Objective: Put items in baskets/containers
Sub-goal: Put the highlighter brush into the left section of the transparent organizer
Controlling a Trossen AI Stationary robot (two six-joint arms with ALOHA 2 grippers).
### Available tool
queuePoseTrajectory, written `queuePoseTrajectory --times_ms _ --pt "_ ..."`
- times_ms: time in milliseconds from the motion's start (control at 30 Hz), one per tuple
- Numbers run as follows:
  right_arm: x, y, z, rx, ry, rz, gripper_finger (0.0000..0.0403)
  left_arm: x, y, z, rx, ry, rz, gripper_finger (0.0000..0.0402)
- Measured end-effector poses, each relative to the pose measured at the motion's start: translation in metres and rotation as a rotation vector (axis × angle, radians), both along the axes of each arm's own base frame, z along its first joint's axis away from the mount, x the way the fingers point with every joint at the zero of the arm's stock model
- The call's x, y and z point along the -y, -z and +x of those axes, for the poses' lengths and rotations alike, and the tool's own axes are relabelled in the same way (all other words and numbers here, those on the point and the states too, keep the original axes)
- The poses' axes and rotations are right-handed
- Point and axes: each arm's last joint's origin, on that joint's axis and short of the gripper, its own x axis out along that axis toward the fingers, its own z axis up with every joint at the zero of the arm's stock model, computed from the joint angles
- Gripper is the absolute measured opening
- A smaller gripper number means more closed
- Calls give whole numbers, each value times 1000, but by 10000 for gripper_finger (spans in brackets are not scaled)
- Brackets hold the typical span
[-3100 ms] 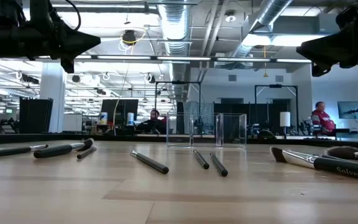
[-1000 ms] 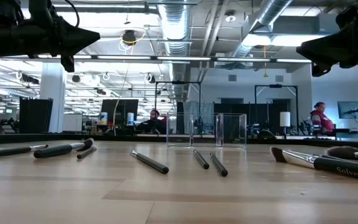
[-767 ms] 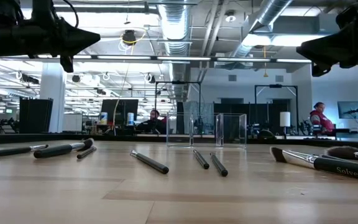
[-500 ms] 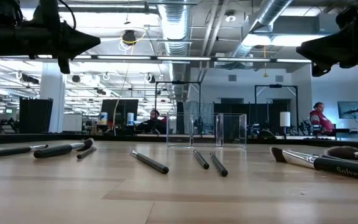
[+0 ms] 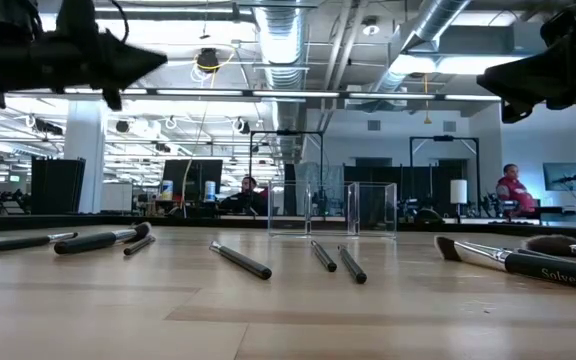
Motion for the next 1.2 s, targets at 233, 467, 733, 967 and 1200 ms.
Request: queuePoseTrajectory --times_ms 233,467,733,967,1200 --pt "0 0 0 0 0 0 60 1 -35 13 72 97 162 27" --pt "0 0 0 1 0 0 60 -3 -41 34 -14 80 196 64" --pt "0 0 0 -1 0 0 60 -9 -23 50 -137 -6 136 116" --pt "0 0 0 -1 0 0 60 -13 -15 55 -192 -99 101 132" --pt "0 0 0 -1 0 0 60 -13 -14 55 -199 -98 100 126"
